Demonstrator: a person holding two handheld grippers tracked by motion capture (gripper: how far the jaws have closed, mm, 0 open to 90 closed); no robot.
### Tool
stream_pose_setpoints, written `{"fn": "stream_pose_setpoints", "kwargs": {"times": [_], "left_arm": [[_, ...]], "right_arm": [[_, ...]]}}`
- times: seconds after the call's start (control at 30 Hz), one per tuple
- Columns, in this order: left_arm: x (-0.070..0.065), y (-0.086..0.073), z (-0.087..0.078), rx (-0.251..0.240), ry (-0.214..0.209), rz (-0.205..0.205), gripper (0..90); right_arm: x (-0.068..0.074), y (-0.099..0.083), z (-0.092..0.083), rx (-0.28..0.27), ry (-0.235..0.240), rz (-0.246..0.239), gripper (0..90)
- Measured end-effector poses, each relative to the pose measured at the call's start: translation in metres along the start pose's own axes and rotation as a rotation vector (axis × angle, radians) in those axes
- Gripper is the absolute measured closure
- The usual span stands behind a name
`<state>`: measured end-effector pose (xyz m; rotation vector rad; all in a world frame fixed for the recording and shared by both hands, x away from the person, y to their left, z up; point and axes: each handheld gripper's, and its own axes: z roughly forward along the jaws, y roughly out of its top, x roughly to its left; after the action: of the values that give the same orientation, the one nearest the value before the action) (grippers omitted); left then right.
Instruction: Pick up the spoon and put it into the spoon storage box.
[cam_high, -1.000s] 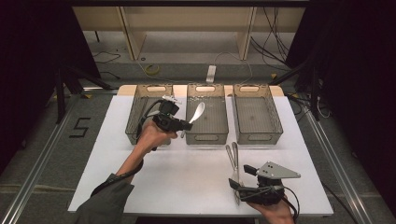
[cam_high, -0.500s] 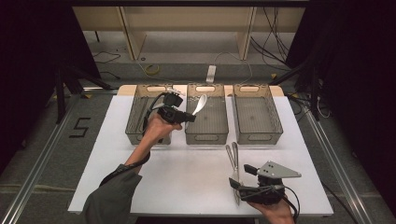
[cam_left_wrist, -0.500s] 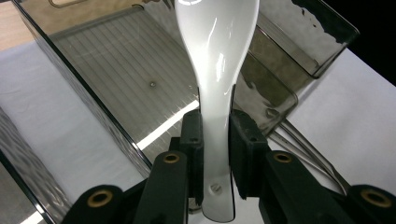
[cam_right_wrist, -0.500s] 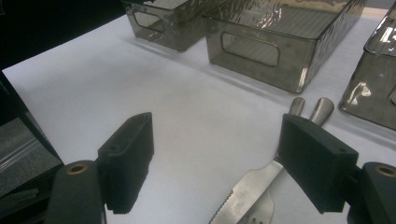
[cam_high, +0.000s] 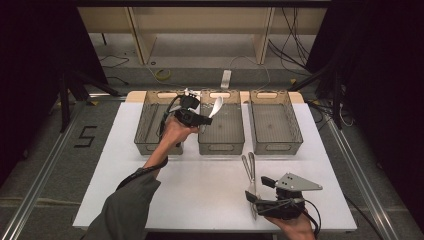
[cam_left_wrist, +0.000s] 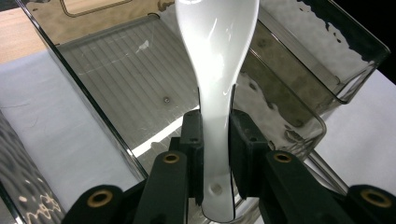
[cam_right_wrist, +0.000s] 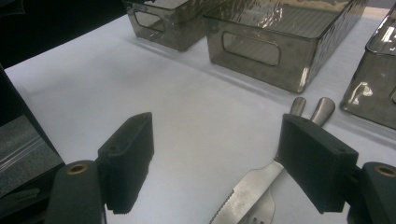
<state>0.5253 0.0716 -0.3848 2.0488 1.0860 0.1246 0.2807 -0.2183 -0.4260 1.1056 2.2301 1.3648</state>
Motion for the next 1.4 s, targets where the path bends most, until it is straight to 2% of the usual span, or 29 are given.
{"fn": "stream_pose_setpoints", "kwargs": {"times": [0.57, 1.0, 1.1, 1.2, 1.4], "left_arm": [[0.004, 0.003, 0.026, 0.03, 0.041, -0.025, 75.8], [0.002, 0.008, 0.039, 0.023, 0.068, -0.043, 74.7], [0.002, 0.01, 0.041, 0.005, 0.077, -0.065, 67.9], [-0.001, 0.012, 0.039, 0.019, 0.102, -0.049, 57.5], [-0.004, 0.012, 0.024, 0.029, 0.063, -0.035, 44.3]], "right_arm": [[0.0, 0.0, 0.0, 0.0, 0.002, 0.0, 27.7], [0.0, 0.0, 0.0, 0.0, 0.004, -0.002, 27.7], [0.0, 0.0, 0.0, 0.001, 0.004, -0.001, 27.7], [0.0, 0.0, -0.001, -0.001, 0.004, 0.0, 27.8], [-0.001, 0.0, -0.001, -0.003, 0.002, -0.002, 27.8]]}}
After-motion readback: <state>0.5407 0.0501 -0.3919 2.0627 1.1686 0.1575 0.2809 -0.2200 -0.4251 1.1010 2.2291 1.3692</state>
